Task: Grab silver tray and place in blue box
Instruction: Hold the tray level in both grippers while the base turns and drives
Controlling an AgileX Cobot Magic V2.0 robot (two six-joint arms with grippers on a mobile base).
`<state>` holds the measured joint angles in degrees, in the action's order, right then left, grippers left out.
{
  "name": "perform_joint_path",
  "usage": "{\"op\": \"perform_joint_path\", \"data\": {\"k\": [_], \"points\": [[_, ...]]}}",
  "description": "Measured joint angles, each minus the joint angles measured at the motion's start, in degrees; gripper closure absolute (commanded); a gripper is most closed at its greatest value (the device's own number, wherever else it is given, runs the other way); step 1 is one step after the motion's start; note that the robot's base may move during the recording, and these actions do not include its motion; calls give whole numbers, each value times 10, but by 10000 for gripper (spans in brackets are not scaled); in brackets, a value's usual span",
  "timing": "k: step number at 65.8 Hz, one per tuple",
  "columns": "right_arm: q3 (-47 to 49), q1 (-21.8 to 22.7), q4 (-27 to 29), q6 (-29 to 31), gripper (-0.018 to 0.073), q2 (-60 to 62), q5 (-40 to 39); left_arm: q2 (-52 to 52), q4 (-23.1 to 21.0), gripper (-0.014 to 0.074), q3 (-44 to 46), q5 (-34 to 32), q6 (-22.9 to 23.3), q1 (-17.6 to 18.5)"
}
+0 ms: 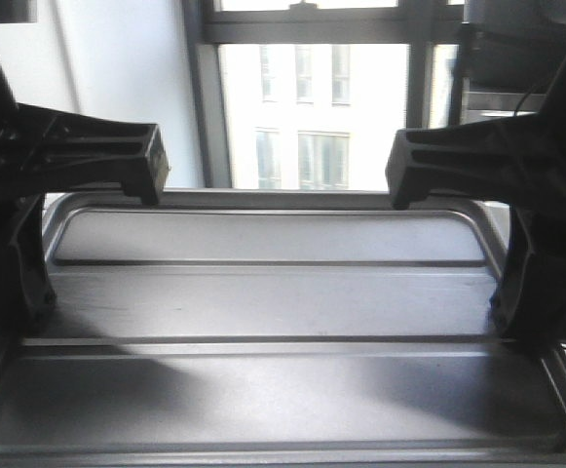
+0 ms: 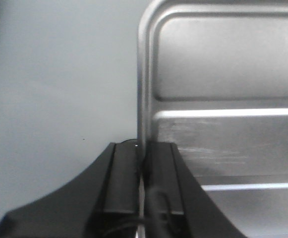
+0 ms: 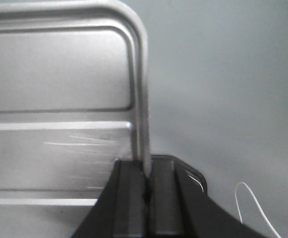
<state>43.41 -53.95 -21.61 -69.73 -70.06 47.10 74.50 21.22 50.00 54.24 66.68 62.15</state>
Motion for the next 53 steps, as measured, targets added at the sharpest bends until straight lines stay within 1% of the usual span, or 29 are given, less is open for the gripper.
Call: {"op": "perform_joint_path", "data": {"k": [53], "points": [[0,0,0,0,491,0,0,0,0,611,0,0,0,0]]}}
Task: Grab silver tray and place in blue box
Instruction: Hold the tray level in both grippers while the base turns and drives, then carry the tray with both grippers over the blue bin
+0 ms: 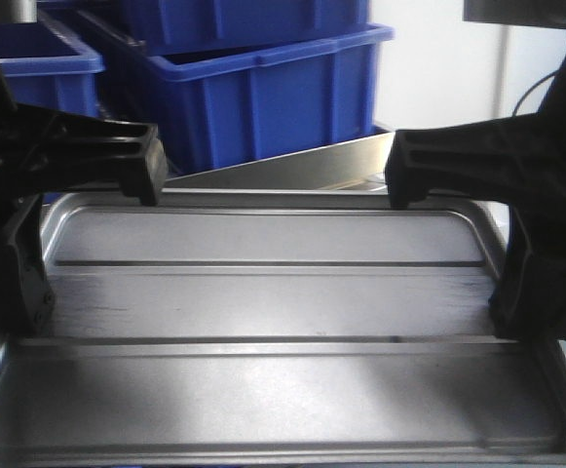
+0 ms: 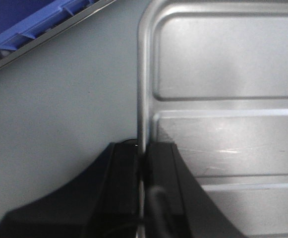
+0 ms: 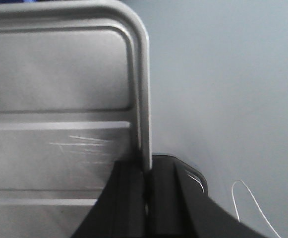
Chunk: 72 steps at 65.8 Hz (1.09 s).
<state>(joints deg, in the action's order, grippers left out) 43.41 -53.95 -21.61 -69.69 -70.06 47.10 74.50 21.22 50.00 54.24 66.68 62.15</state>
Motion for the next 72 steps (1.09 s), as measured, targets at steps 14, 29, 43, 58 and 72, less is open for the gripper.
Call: {"op": "perform_joint_path", "data": {"k": [14,29,43,58,72], "points": [[0,0,0,0,491,0,0,0,0,611,0,0,0,0],[0,0,0,0,491,0,0,0,0,611,0,0,0,0],[0,0,0,0,491,0,0,0,0,611,0,1,0,0],[0,0,0,0,491,0,-1,0,0,611,0,2,0,0],[0,0,0,0,491,0,-1,0,0,611,0,2,0,0]]}}
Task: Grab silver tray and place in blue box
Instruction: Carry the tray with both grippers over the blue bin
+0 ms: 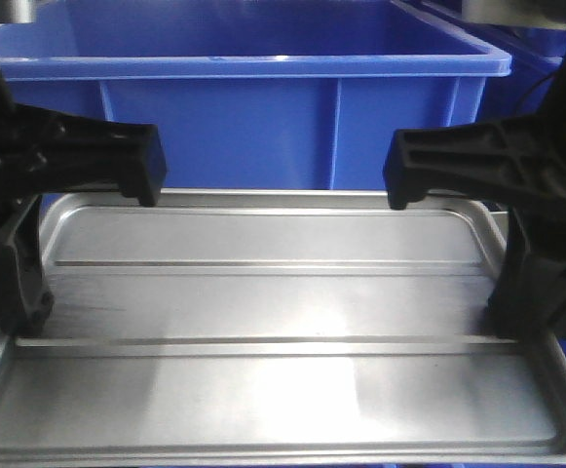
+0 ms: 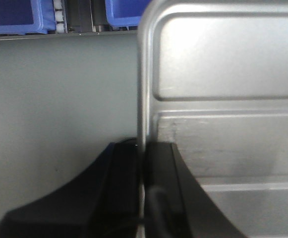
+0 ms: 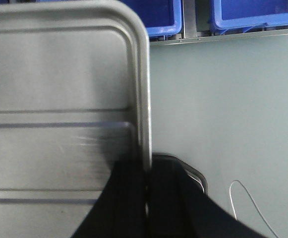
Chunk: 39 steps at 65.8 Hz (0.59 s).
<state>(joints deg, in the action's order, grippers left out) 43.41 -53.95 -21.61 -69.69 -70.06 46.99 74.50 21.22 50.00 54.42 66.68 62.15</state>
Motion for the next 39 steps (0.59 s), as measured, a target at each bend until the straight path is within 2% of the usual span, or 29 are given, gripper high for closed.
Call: {"op": "perform_joint_path", "data": {"k": [39], "points": [[0,0,0,0,491,0,0,0,0,611,0,0,0,0]]}}
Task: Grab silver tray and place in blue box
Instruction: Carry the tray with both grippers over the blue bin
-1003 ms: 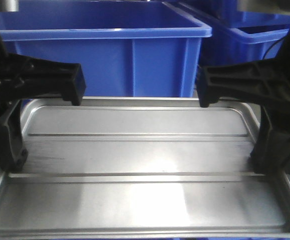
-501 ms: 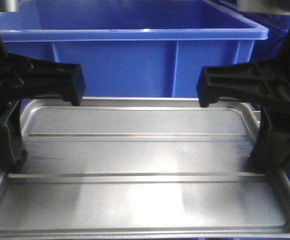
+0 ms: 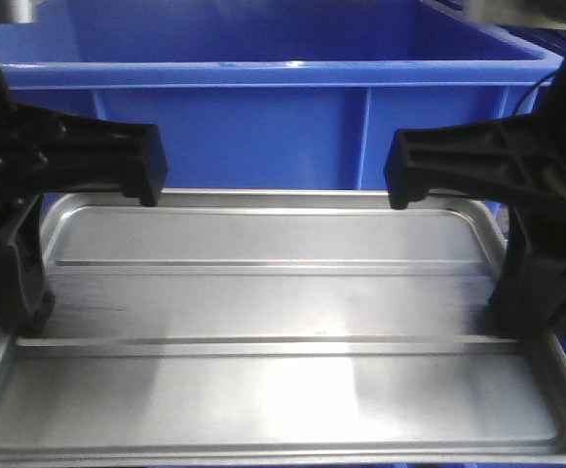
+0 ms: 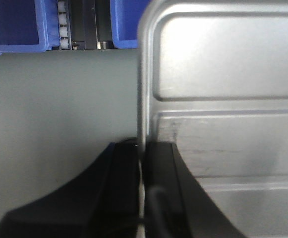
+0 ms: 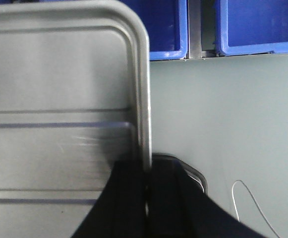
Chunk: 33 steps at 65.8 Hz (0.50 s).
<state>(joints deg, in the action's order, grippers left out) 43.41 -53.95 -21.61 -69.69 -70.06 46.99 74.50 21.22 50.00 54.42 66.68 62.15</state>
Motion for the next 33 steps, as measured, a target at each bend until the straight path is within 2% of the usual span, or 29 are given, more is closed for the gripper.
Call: {"op": "perform_joint_path", "data": {"k": [33], "points": [[0,0,0,0,491,0,0,0,0,611,0,0,0,0]]}}
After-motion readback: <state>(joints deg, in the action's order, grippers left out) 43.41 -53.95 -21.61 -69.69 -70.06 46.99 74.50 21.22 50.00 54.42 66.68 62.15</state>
